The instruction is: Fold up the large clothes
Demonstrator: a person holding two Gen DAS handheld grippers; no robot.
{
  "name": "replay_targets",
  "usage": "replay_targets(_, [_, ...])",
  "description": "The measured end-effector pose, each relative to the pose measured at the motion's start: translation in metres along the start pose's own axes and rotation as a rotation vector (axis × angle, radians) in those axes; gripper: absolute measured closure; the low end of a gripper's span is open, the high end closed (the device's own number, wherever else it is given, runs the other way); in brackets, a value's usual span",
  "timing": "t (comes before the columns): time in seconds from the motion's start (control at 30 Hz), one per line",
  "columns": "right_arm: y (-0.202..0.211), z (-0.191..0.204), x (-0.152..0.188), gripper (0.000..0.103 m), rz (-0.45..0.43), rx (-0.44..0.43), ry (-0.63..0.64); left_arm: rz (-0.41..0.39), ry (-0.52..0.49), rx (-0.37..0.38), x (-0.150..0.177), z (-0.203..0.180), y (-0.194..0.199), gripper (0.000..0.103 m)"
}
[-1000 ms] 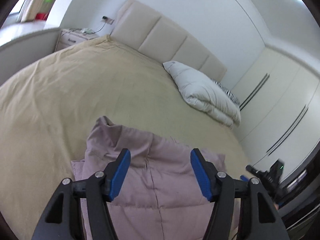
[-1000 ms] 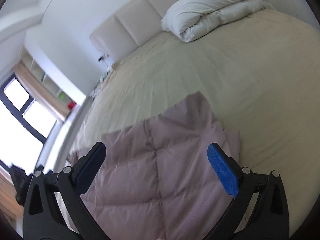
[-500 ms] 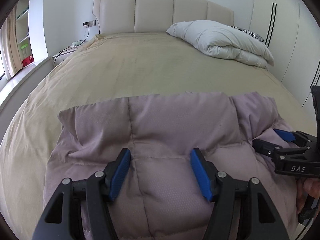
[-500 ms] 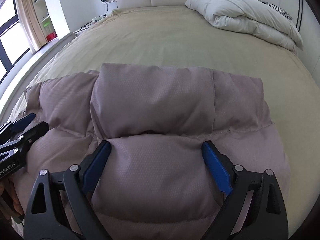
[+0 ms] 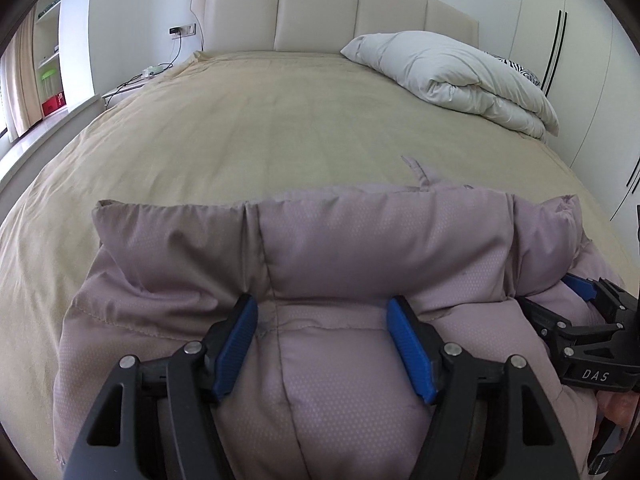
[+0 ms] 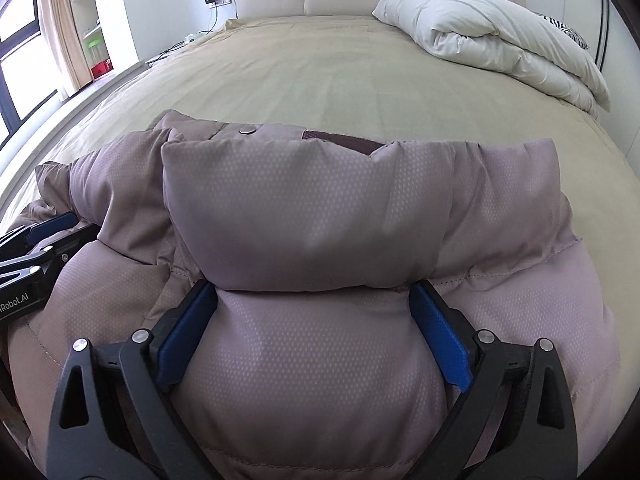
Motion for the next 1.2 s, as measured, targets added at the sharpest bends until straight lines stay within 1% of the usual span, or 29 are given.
replay_targets(0.13, [-0.002,-0.001,-0.001,0.004,-0.011,0.009,0.004,0.006,0.006,0.005,0.000,0.000,-0.004,0.031])
replay_targets(0.33, [0.007,0.001,0.005,0.004,-0.047,0.039,0.021,0.010,0.006,-0.003,0.000,-0.002,-0.004,0.031])
replay_targets(0.4, [0.015,0.002,0.004,0.004,-0.048,0.027,0.015,0.016,0.001,-0.002,-0.001,-0.002,0.003,0.032])
replay_targets(0.47, [0.030,0.003,-0.001,0.004,-0.030,-0.022,0.003,0.025,-0.012,-0.004,-0.004,-0.001,0.018,0.032])
replay_targets(0.5, [0.044,0.001,-0.007,0.004,-0.053,-0.046,-0.010,0.007,-0.018,-0.014,-0.008,0.001,0.030,0.032])
replay_targets(0.53, [0.062,-0.005,-0.017,0.004,-0.112,-0.049,-0.017,-0.035,-0.027,-0.022,-0.014,0.003,0.044,0.032])
replay_targets(0.57, [0.077,-0.015,-0.028,0.004,-0.178,-0.020,-0.018,-0.081,-0.039,-0.027,-0.020,0.004,0.056,0.032])
replay_targets(0.6, [0.088,-0.029,-0.036,0.004,-0.225,0.026,-0.030,-0.106,-0.050,-0.042,-0.025,0.006,0.062,0.031])
replay_targets(0.63, [0.090,-0.045,-0.041,0.004,-0.235,0.070,-0.054,-0.104,-0.058,-0.063,-0.026,0.009,0.062,0.028])
replay_targets(0.67, [0.085,-0.059,-0.041,0.004,-0.207,0.096,-0.087,-0.086,-0.056,-0.073,-0.027,0.011,0.056,0.028])
replay_targets(0.7, [0.072,-0.073,-0.036,0.004,-0.147,0.111,-0.120,-0.062,-0.044,-0.069,-0.025,0.013,0.048,0.028])
replay_targets(0.77, [0.044,-0.103,-0.014,0.004,-0.010,0.194,-0.150,0.012,-0.023,-0.076,-0.013,0.021,0.025,0.027])
replay_targets(0.8, [0.034,-0.113,-0.003,0.004,0.023,0.188,-0.193,0.016,0.005,-0.054,-0.009,0.023,0.019,0.025])
replay_targets(0.83, [0.029,-0.120,0.002,0.004,0.017,0.147,-0.268,0.008,0.024,-0.042,-0.008,0.025,0.016,0.025])
replay_targets(0.87, [0.026,-0.127,0.006,0.004,0.008,0.128,-0.320,0.002,0.030,-0.036,-0.007,0.024,0.014,0.024])
replay_targets(0.9, [0.023,-0.130,0.009,0.003,0.007,0.120,-0.342,-0.003,0.029,-0.035,-0.007,0.024,0.011,0.023])
replay_targets(1.07, [0.016,-0.131,0.015,0.002,-0.001,0.133,-0.330,0.009,0.043,-0.016,-0.004,0.022,-0.002,0.021])
replay_targets(1.2, [0.018,-0.131,0.020,0.002,-0.016,0.136,-0.330,0.001,0.044,-0.014,-0.003,0.022,-0.003,0.021])
Point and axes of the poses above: each gripper's, at about its wrist camera, not at the fingertips, and y roughly against the way its jaws point, z to its left, x to its underside, the point moved 9 cm from there along -y, roughly the way its jaws point, and after that the axes turned 10 degrees about -z, right-handed, at the moved point
